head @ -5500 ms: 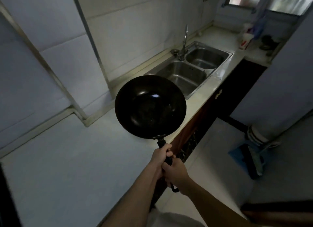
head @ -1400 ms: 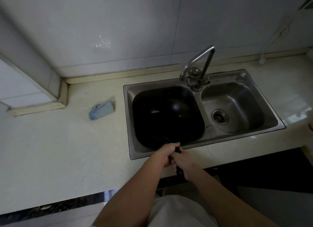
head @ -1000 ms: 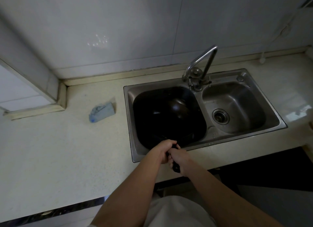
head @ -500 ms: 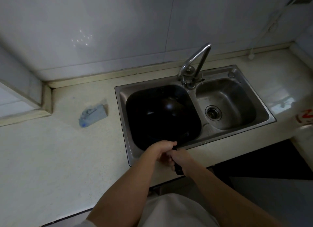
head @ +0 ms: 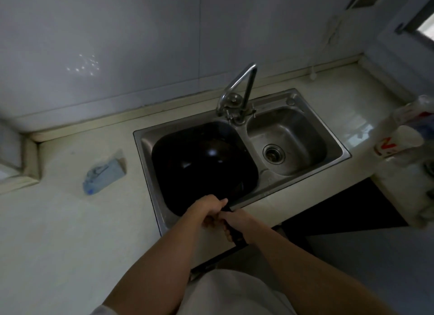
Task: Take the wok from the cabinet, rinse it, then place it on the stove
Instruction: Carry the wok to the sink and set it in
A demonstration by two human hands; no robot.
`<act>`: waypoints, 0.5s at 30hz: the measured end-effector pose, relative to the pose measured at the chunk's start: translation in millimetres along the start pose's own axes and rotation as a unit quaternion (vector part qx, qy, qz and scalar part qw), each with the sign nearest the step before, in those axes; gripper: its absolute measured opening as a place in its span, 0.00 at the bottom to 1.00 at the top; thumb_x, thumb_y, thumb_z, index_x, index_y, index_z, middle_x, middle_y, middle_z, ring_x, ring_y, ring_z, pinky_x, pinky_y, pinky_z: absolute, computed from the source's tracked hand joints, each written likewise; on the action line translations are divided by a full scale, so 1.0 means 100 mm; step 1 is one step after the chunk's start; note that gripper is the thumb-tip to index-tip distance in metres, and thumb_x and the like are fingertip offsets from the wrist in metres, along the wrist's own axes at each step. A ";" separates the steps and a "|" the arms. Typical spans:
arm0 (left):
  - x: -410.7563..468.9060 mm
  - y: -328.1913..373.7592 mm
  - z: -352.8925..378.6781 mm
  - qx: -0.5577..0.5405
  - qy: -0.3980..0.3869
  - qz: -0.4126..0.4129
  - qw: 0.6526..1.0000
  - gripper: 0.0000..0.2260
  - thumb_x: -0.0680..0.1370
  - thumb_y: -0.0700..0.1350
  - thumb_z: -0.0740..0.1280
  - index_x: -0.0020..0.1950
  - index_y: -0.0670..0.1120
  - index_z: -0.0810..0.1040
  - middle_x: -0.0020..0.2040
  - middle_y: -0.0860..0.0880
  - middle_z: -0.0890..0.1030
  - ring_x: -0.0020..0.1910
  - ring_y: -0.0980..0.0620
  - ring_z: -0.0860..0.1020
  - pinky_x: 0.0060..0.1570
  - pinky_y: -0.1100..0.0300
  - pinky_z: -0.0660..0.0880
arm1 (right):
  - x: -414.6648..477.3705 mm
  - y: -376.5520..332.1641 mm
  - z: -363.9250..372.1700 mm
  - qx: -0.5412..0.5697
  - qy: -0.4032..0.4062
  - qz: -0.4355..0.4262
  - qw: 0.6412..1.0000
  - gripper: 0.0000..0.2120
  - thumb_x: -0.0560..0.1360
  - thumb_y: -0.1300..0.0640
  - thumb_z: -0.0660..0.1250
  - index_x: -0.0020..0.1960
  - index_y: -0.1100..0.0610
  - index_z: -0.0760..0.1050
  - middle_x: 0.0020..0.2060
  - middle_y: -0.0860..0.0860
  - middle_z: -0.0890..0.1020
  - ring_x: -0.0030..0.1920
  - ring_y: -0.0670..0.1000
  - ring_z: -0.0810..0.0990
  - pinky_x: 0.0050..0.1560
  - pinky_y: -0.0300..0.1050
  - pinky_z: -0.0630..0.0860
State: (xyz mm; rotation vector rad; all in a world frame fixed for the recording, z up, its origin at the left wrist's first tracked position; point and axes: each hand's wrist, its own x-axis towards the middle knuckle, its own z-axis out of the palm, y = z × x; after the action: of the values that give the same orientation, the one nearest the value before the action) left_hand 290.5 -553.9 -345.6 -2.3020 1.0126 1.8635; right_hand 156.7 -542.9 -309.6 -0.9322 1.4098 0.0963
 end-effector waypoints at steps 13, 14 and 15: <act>0.14 0.24 0.01 0.040 0.158 0.104 0.981 0.15 0.81 0.55 0.64 0.45 0.45 0.81 0.42 0.46 0.82 0.42 0.48 0.80 0.38 0.58 0.73 | 0.17 -0.27 -0.68 -0.041 0.017 -0.003 0.999 0.20 0.82 0.46 0.62 0.54 0.65 0.79 0.42 0.58 0.84 0.36 0.56 0.84 0.43 0.52 0.85; 0.13 0.28 0.00 0.024 0.170 0.109 0.979 0.16 0.81 0.55 0.64 0.40 0.47 0.79 0.39 0.47 0.81 0.40 0.49 0.80 0.37 0.58 0.73 | 0.22 -0.33 -0.78 -0.027 0.037 -0.010 0.999 0.18 0.82 0.48 0.62 0.52 0.65 0.78 0.40 0.59 0.84 0.34 0.56 0.83 0.43 0.54 0.85; 0.11 0.32 -0.01 0.010 0.181 0.113 0.977 0.17 0.81 0.55 0.64 0.36 0.48 0.77 0.36 0.48 0.79 0.37 0.49 0.79 0.36 0.58 0.72 | 0.30 -0.40 -0.88 -0.012 0.055 -0.016 0.998 0.16 0.82 0.50 0.62 0.51 0.64 0.76 0.38 0.59 0.84 0.32 0.56 0.82 0.40 0.53 0.84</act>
State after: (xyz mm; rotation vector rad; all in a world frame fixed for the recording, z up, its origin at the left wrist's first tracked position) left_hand 276.4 -585.1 -343.2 -2.6756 1.3771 1.5106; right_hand 115.8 -635.5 -305.3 -0.9913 1.4983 0.0382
